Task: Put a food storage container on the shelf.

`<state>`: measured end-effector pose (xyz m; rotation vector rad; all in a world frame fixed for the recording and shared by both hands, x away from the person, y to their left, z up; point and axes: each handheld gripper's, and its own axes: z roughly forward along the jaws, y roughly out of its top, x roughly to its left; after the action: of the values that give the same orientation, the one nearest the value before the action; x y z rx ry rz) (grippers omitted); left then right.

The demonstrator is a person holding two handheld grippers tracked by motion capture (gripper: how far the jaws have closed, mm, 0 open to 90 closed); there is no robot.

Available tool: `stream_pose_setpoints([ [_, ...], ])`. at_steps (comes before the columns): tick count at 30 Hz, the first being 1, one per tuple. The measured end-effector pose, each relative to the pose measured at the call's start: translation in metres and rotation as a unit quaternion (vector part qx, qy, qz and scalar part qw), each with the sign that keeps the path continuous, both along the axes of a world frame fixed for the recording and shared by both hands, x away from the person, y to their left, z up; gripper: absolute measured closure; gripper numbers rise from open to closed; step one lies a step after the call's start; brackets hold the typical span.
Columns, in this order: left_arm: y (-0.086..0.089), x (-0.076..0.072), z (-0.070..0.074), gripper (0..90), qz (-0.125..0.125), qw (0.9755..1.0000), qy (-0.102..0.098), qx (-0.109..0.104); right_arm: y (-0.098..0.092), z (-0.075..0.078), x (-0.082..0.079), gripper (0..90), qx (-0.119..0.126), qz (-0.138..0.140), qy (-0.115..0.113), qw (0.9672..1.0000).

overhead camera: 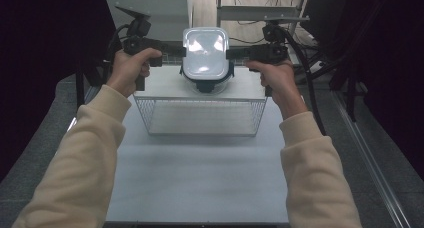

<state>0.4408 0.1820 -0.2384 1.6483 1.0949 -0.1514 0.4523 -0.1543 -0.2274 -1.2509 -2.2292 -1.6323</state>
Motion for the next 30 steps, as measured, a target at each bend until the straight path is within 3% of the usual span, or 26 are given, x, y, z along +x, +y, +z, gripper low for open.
stream_pose_setpoints([
  [6,0.003,0.020,-0.004,79.2,-0.002,0.9989,0.031,-0.034,-0.003,-0.004,0.019,77.4,0.021,-0.011,0.044,0.9987],
  [10,0.004,0.030,-0.009,78.2,0.006,0.9973,0.048,-0.056,-0.002,-0.004,0.029,74.7,0.021,-0.017,0.061,0.9977],
  [17,0.005,0.046,-0.017,76.7,0.018,0.9941,0.069,-0.082,-0.002,-0.010,0.047,71.5,0.039,-0.030,0.105,0.9932],
  [23,0.006,0.051,-0.023,75.2,0.024,0.9922,0.078,-0.094,-0.001,-0.015,0.054,68.9,0.051,-0.038,0.123,0.9903],
  [30,0.008,0.052,-0.027,72.0,0.029,0.9924,0.079,-0.090,0.002,-0.022,0.059,65.7,0.055,-0.041,0.133,0.9887],
])
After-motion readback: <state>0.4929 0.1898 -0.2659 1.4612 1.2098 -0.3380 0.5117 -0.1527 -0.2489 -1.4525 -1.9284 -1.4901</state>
